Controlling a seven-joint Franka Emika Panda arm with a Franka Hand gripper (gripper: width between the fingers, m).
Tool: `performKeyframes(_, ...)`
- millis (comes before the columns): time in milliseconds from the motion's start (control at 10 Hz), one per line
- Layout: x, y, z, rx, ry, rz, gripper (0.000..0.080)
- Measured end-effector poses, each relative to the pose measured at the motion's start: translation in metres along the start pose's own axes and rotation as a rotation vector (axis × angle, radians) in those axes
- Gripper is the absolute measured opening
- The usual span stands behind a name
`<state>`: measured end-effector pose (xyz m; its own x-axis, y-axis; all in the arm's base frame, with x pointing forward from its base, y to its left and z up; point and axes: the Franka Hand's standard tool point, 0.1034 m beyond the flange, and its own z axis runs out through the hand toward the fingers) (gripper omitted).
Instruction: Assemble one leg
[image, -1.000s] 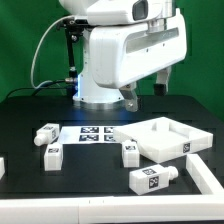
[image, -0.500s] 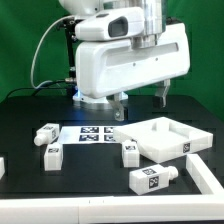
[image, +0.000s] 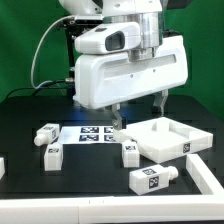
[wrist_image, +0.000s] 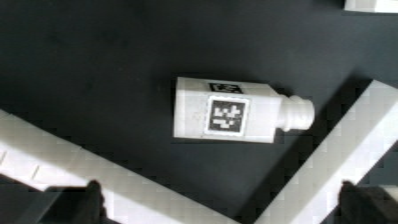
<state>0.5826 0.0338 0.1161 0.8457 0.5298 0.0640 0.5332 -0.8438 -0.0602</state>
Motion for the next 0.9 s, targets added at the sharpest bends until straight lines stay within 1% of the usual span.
performKeyframes(100, 0.000, 0.000, 0.002, -0.005, 0.006, 0.037, 0.0650)
performKeyframes(200, -0.004, -0.001, 0.008, -0.011, 0.014, 0.122, 0.0650)
performKeyframes(300, -0.004, -0.008, 0.013, -0.004, 0.012, 0.287, 0.0650)
performKeyframes(400, -0.002, -0.011, 0.015, -0.003, 0.008, 0.317, 0.0650)
performKeyframes(700, -0.003, -0.010, 0.015, -0.004, 0.008, 0.186, 0.0650)
performKeyframes(900, -0.003, -0.009, 0.015, -0.005, 0.007, 0.048, 0.0650)
